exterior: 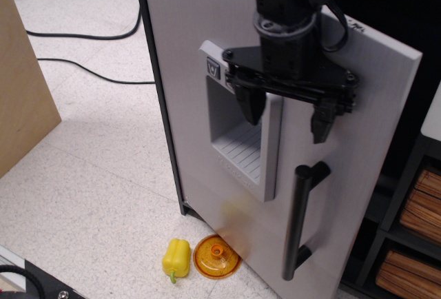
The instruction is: Close fridge
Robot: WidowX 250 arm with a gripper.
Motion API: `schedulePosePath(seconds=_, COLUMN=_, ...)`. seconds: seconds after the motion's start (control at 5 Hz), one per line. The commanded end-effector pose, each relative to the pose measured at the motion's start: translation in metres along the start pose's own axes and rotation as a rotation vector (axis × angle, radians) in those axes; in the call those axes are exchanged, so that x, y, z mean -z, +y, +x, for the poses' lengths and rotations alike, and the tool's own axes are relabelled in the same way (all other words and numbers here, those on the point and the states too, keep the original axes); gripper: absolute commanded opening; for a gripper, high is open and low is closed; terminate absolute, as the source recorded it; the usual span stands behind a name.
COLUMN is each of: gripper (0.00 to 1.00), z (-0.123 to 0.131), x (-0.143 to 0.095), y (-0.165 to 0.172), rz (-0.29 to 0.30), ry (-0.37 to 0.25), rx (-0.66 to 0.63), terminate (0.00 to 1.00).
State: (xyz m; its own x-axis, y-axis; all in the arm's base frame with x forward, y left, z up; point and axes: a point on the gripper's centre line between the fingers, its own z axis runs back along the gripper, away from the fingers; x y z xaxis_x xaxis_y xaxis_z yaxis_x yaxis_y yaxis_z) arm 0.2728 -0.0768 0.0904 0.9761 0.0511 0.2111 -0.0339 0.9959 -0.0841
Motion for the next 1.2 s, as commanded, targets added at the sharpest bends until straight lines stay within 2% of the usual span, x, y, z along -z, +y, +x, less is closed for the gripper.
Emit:
schedulePosePath(seconds=0.0, gripper=1.0, z=0.029, x=-0.005, y=-0.019, rz=-0.068, ry=-0.098, rx=0.057, terminate=0.0)
schedulePosePath(seconds=0.2, gripper=1.0, z=0.044, x=-0.002, y=-0.025, rz=-0.081, ry=-0.126, rx=0.049, terminate=0.0)
schedulePosePath(seconds=0.6, gripper=1.0, z=0.07, x=0.008, y=-0.04, rz=-0.068, ry=-0.208, rx=0.032, terminate=0.0)
schedulePosePath(seconds=0.8, gripper=1.0, z=0.079, x=0.015, y=-0.044, rz=-0.07, ry=-0.207, rx=0.015, terminate=0.0)
schedulePosePath(seconds=1.0, gripper=1.0, z=0.084, x=0.019, y=-0.049, rz=-0.067, ry=-0.232, rx=0.019, terminate=0.0)
